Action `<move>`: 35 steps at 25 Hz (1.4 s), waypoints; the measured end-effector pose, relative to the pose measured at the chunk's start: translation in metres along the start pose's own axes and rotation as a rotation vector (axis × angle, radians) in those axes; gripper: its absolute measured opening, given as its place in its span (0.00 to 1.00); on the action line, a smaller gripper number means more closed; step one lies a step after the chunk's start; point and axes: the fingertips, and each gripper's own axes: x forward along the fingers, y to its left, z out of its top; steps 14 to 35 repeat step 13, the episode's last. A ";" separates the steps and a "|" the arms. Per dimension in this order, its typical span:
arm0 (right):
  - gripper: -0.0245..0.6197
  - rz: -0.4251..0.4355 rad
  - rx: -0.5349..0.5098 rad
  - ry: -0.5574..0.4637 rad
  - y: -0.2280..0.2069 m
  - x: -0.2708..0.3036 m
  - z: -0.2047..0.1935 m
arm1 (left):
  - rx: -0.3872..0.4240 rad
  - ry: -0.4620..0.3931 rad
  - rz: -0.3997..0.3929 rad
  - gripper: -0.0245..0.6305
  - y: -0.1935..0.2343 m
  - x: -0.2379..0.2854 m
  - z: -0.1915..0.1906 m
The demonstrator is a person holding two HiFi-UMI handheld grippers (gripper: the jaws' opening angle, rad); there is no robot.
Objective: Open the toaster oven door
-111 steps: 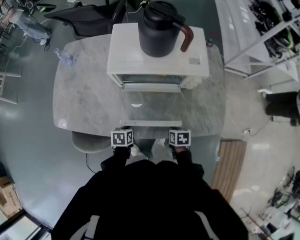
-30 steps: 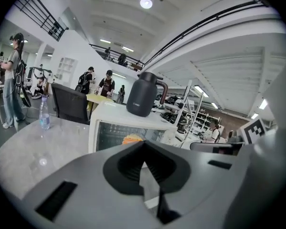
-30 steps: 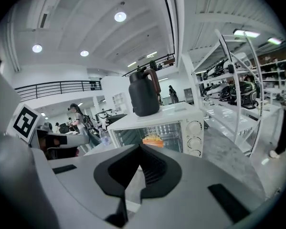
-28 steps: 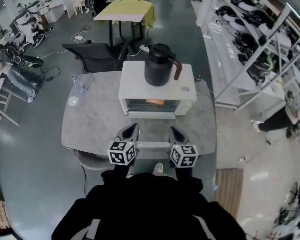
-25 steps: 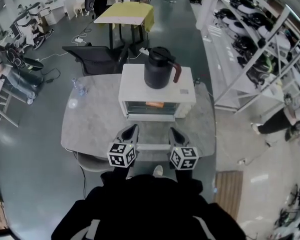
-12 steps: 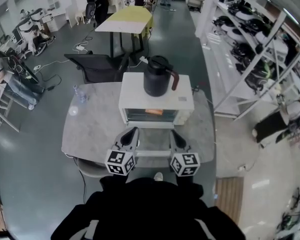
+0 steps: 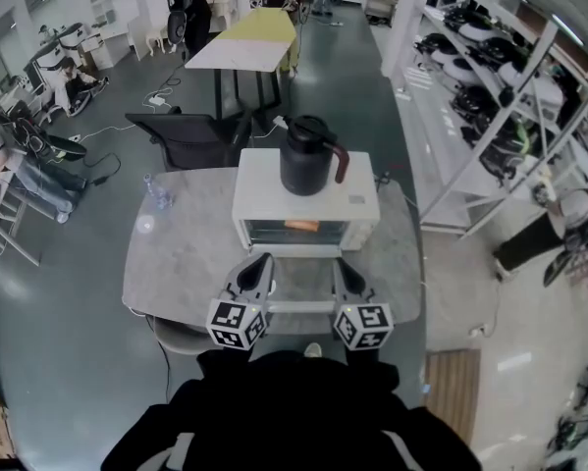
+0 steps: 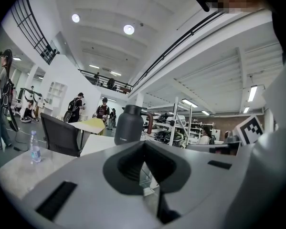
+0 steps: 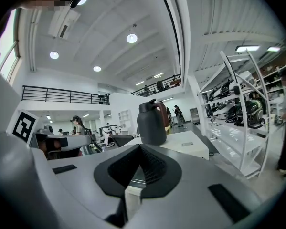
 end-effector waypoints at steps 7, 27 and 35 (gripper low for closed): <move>0.04 -0.015 0.002 0.000 -0.006 0.003 -0.002 | -0.009 0.002 -0.019 0.04 -0.003 0.005 -0.006; 0.04 -0.026 0.014 -0.006 -0.010 0.002 -0.005 | -0.004 0.002 -0.016 0.04 0.000 0.005 -0.008; 0.04 -0.026 0.014 -0.006 -0.010 0.002 -0.005 | -0.004 0.002 -0.016 0.04 0.000 0.005 -0.008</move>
